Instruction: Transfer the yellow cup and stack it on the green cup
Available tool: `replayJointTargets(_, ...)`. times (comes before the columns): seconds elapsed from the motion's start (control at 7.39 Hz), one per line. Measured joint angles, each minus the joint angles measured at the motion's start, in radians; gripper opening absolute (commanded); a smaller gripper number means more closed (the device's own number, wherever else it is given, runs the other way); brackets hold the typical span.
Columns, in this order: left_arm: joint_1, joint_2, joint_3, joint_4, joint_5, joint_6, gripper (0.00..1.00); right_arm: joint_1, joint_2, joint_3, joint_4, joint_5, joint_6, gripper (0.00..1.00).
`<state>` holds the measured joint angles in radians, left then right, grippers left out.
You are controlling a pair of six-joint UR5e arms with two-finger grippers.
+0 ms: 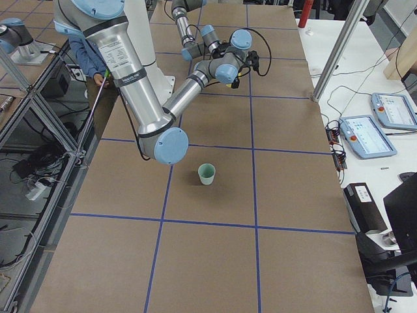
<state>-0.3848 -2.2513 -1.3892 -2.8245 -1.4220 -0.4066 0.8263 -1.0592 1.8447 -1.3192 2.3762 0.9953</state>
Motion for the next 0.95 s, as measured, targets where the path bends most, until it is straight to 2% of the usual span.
replayJointTargets(0.14,0.018,-0.001,-0.003,0.000,-0.002,0.000,0.62,-0.008,0.003,0.000,0.000,0.000,0.006,0.99)
replayJointTargets(0.27,0.031,-0.006,-0.005,0.000,-0.007,-0.001,0.49,-0.014,0.003,-0.001,0.000,0.000,0.008,0.99)
replayJointTargets(0.41,0.039,-0.009,-0.007,0.000,-0.013,-0.003,0.46,-0.019,0.003,-0.002,0.000,0.000,0.009,0.99)
replayJointTargets(0.95,0.048,-0.011,-0.019,0.028,-0.034,-0.007,0.47,-0.027,-0.003,-0.007,0.000,-0.005,0.007,0.99)
